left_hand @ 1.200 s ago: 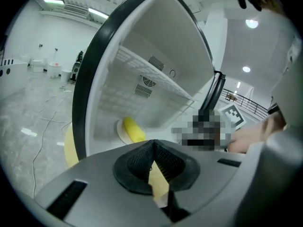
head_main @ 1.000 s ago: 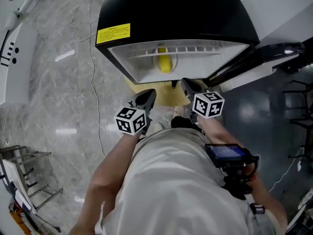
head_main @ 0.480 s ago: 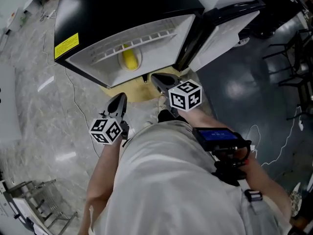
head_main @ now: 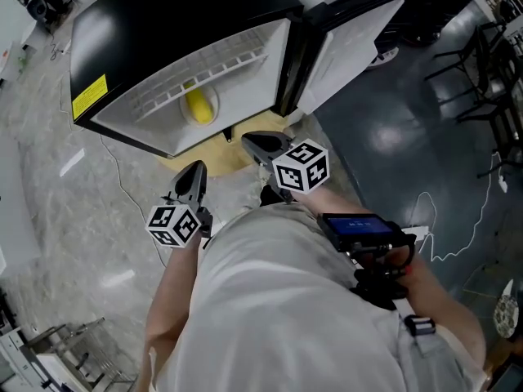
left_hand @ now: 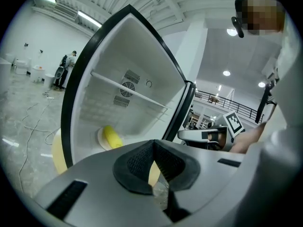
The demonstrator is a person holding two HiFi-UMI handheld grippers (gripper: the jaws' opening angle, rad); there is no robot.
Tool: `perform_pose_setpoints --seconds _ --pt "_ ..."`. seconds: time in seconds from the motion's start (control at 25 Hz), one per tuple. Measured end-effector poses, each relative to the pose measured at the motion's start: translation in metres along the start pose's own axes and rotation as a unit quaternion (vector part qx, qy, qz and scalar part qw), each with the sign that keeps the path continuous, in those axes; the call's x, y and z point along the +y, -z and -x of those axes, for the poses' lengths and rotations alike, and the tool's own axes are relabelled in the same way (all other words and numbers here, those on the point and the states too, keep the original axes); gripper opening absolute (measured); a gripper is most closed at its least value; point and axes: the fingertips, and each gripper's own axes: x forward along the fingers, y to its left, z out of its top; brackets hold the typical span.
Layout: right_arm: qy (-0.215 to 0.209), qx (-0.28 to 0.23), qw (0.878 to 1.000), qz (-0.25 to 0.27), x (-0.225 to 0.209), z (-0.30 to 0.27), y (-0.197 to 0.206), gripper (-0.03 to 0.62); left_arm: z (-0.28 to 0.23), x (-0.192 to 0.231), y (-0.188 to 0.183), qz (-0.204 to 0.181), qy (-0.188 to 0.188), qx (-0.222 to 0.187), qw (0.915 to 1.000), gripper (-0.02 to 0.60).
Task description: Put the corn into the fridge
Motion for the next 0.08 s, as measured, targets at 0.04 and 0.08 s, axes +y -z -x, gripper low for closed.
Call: perform_pose_setpoints --seconds 0.04,0.08 --pt "0.001 -0.001 1.0 0.001 0.0045 0.0047 -0.0036 0.008 0.0032 -0.006 -0.0045 -0.002 0.003 -0.001 1.0 0.008" --pt "0.001 -0.003 1.0 0.003 0.009 0.0095 -0.0077 0.008 0.0064 -0.0121 -0.0093 -0.005 0.005 -0.003 1.0 0.008"
